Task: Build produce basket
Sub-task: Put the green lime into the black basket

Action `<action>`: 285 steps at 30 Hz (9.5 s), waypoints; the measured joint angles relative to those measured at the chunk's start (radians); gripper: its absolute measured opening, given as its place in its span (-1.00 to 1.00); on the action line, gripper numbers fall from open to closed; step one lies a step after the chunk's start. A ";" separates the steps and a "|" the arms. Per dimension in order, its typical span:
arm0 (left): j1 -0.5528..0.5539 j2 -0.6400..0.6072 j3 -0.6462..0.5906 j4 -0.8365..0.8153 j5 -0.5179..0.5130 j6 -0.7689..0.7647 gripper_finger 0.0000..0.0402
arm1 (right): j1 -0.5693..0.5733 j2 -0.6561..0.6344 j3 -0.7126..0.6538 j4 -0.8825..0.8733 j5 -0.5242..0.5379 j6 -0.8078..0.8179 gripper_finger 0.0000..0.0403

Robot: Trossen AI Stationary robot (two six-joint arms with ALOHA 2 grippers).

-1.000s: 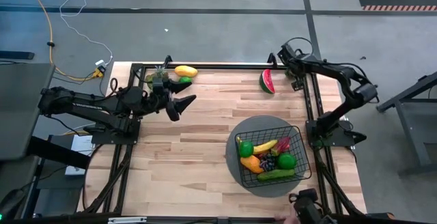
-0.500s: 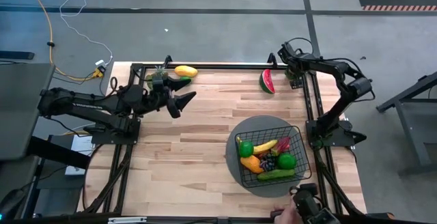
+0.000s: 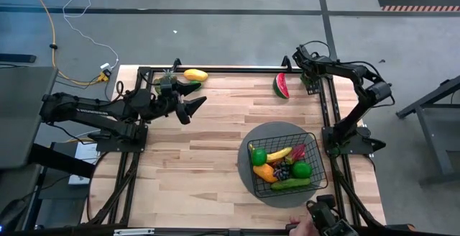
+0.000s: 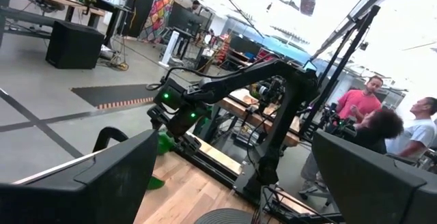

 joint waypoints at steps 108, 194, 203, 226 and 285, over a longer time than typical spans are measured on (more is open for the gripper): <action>-0.170 0.107 0.000 0.127 0.060 0.037 0.87 | 1.491 -0.606 0.013 -0.228 -0.348 -1.347 0.50; -0.140 0.107 0.000 0.129 0.081 0.002 0.87 | 1.492 -0.593 0.320 -0.588 0.105 -1.304 0.98; -0.140 0.107 0.000 0.129 0.079 0.002 0.87 | 1.465 -1.099 -0.041 -0.312 0.079 -1.204 0.98; -0.139 0.107 0.000 0.129 0.041 0.029 0.87 | 1.063 -1.065 -0.418 0.621 -0.365 -1.774 0.98; 0.179 0.247 0.339 -0.628 0.101 -0.106 0.87 | 0.968 -0.891 -0.418 0.802 -0.325 -1.648 0.98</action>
